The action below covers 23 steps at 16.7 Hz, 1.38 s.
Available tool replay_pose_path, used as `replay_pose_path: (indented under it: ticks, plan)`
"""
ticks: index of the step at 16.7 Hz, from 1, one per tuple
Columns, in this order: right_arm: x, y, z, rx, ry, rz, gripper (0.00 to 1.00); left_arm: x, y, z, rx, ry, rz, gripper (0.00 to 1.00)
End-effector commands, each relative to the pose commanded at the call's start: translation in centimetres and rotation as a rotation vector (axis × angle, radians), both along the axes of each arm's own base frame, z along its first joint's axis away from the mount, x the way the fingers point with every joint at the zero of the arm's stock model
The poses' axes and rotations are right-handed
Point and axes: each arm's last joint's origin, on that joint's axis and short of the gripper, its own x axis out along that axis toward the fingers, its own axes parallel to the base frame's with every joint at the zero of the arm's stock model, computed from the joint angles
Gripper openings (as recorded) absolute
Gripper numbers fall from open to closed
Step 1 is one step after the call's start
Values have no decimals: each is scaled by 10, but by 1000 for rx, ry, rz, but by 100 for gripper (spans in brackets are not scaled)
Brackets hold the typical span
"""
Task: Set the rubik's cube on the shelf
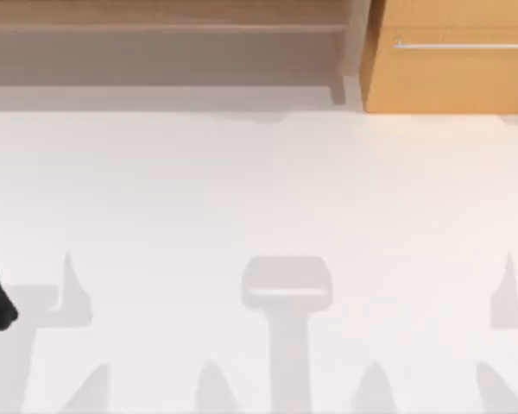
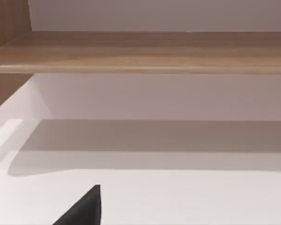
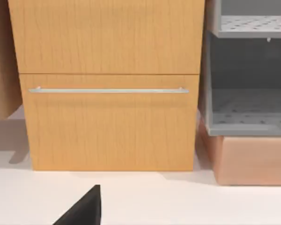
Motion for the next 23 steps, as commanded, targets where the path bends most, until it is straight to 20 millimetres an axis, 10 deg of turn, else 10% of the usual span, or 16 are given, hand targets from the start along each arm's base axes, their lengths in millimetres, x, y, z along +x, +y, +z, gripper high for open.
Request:
replay_pose_path:
  ticks: [11,16,23]
  plan:
    - [35,0,61,-414,-36,-15,100,0,0,0,0,0,0,100]
    - [117,9,88,-824,-35,10,100,0,0,0,0,0,0,100]
    - [238,33,46,-1270,-49,-9,100,0,0,0,0,0,0,100]
